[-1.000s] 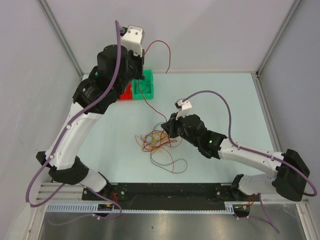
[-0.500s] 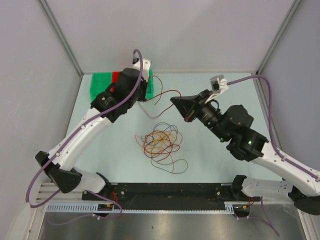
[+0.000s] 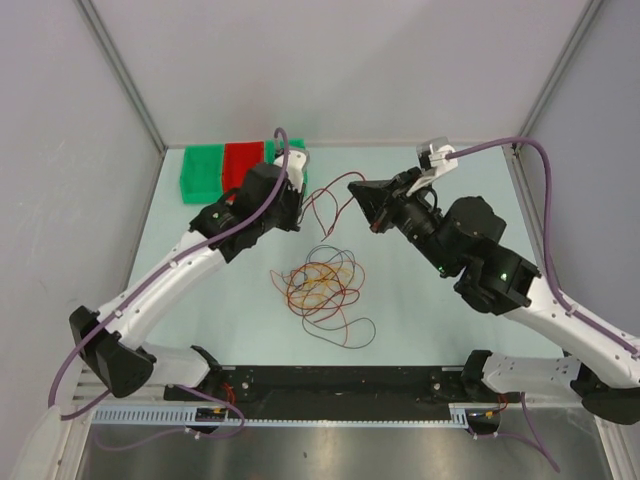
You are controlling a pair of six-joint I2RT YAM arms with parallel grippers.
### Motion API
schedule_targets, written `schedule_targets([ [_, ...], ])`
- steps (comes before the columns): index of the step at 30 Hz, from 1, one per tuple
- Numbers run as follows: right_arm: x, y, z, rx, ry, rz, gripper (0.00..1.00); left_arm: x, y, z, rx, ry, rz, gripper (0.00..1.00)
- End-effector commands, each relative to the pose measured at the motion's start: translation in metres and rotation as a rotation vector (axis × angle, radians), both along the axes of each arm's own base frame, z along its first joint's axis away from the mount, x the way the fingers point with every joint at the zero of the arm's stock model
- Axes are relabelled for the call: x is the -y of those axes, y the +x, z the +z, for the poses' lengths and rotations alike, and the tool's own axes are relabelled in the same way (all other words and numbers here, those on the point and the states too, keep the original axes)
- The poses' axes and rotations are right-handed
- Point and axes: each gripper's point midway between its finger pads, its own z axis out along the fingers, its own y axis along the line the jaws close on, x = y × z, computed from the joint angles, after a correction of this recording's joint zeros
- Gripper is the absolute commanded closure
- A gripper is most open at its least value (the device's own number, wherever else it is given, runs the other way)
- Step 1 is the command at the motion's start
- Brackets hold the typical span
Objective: Untangle the cables
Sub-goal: Untie the cable.
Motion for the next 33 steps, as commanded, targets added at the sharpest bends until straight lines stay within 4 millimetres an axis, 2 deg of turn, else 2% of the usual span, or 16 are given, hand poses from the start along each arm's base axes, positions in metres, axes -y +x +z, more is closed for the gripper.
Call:
schedule_targets([
  [1,0.005,0.025,-0.015,-0.036,-0.033,-0.109,1.0,0.007,-0.013,0.041,0.06,-0.102,-0.073,1.0],
  [6,-0.005,0.05,-0.044,-0.106,-0.069,-0.137,1.0,0.031,-0.037,0.044,0.037,-0.179,-0.257,0.98],
  [8,-0.004,0.06,-0.057,-0.151,-0.078,-0.16,1.0,0.035,-0.044,0.05,0.051,-0.202,-0.304,0.98],
  [9,-0.005,0.067,-0.071,-0.187,-0.103,-0.17,1.0,0.038,-0.05,0.05,0.047,-0.21,-0.345,0.98],
  [13,-0.004,0.086,-0.096,-0.264,-0.113,-0.164,1.0,0.046,-0.063,0.057,0.053,-0.242,-0.429,0.96],
  [20,-0.022,0.091,-0.114,-0.294,-0.125,-0.107,1.0,0.063,-0.074,0.065,0.092,-0.317,-0.552,0.91],
  [27,-0.035,0.086,-0.137,-0.366,-0.137,-0.052,1.0,0.077,-0.07,0.044,0.045,-0.33,-0.589,0.89],
  [29,-0.037,0.084,-0.142,-0.377,-0.136,-0.042,1.0,0.076,-0.067,0.04,0.049,-0.326,-0.57,0.88],
  [33,-0.045,0.077,-0.138,-0.388,-0.1,0.01,1.0,0.067,-0.055,0.035,0.092,-0.294,-0.496,0.85],
])
